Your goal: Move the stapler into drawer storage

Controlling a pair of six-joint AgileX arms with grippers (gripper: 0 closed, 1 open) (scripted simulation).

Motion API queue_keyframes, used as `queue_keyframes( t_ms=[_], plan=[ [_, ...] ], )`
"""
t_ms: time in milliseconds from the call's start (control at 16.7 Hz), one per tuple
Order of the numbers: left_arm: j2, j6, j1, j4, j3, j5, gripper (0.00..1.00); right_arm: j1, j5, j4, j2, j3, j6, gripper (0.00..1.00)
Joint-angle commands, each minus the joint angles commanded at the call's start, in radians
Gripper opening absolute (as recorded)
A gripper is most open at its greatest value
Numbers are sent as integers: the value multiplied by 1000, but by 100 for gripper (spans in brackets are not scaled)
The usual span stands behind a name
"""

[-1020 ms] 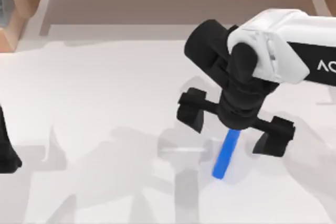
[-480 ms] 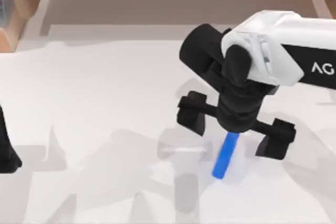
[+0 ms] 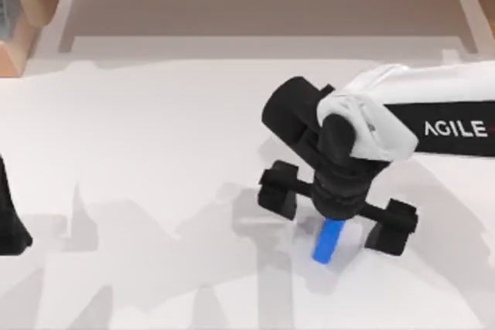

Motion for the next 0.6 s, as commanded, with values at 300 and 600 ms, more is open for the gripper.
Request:
queue_keyframes(
  t_ms=[300, 600],
  plan=[
    [0, 0, 0, 0, 0, 0, 100, -2, 0, 27, 16, -16, -2, 100],
    [0, 0, 0, 0, 0, 0, 100, -2, 0, 27, 16, -16, -2, 62]
  ],
)
